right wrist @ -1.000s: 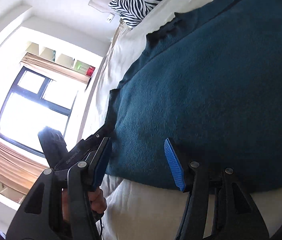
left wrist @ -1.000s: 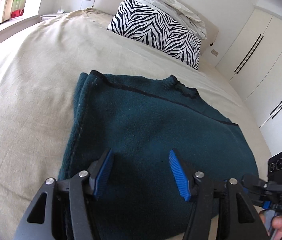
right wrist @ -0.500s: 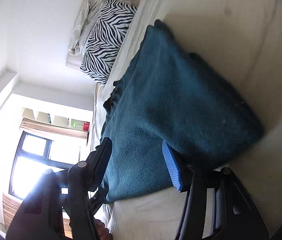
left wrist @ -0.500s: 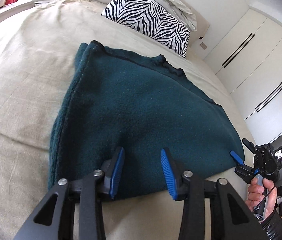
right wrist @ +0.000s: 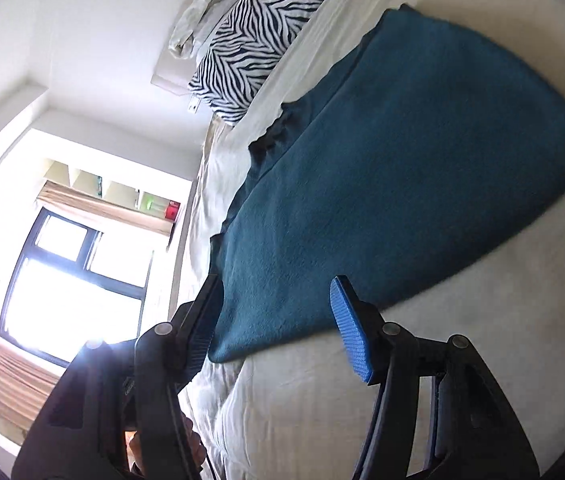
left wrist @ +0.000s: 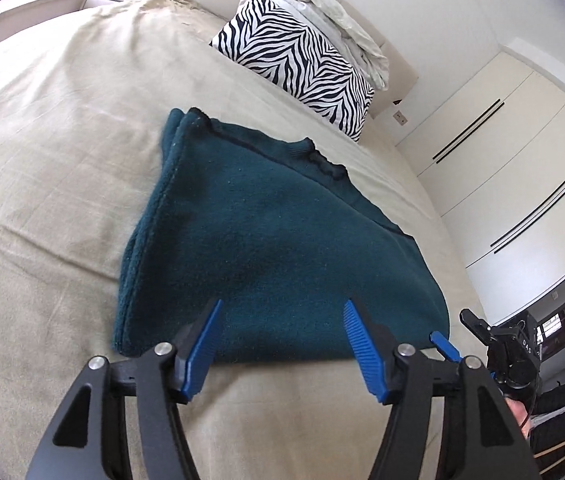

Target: Fold small clothes

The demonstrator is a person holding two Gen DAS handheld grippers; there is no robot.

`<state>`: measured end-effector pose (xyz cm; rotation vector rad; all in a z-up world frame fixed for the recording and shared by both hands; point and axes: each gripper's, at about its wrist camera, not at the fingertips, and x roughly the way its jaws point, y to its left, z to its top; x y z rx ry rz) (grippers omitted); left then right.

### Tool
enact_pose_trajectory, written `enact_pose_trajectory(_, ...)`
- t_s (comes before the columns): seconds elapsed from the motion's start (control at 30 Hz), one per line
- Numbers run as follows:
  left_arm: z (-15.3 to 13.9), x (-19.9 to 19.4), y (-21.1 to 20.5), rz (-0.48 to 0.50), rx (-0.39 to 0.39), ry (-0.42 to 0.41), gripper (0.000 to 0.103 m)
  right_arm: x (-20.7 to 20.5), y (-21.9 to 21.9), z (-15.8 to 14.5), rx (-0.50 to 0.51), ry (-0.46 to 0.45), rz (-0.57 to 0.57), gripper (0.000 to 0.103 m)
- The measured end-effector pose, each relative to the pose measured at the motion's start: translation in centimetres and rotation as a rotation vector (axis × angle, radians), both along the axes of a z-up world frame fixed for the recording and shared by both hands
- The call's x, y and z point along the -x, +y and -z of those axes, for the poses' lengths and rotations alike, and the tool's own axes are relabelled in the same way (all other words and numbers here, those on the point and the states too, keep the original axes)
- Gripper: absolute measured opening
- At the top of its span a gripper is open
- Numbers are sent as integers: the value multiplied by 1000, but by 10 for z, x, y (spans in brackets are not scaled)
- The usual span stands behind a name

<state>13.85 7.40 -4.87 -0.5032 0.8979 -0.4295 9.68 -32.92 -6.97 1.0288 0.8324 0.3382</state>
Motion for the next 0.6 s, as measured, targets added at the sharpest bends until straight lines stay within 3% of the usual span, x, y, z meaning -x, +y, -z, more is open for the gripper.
enact_pose_trajectory(0.13,28,-6,-4,-27,-48,74,63,-17,60,21,-13,59,-165,55)
enact_pose_trajectory(0.23,35,2,-2,-17,-73,45,58,-24,66,39,-22,94,-165,53)
enact_pose_trajectory(0.33,35,5,-7,3,-123,30,58,-21,39,47,-85,83,-90,53)
enact_pose_trajectory(0.6,38,5,-13,3,-167,11,58,45,-71,37,-73,91,273,53)
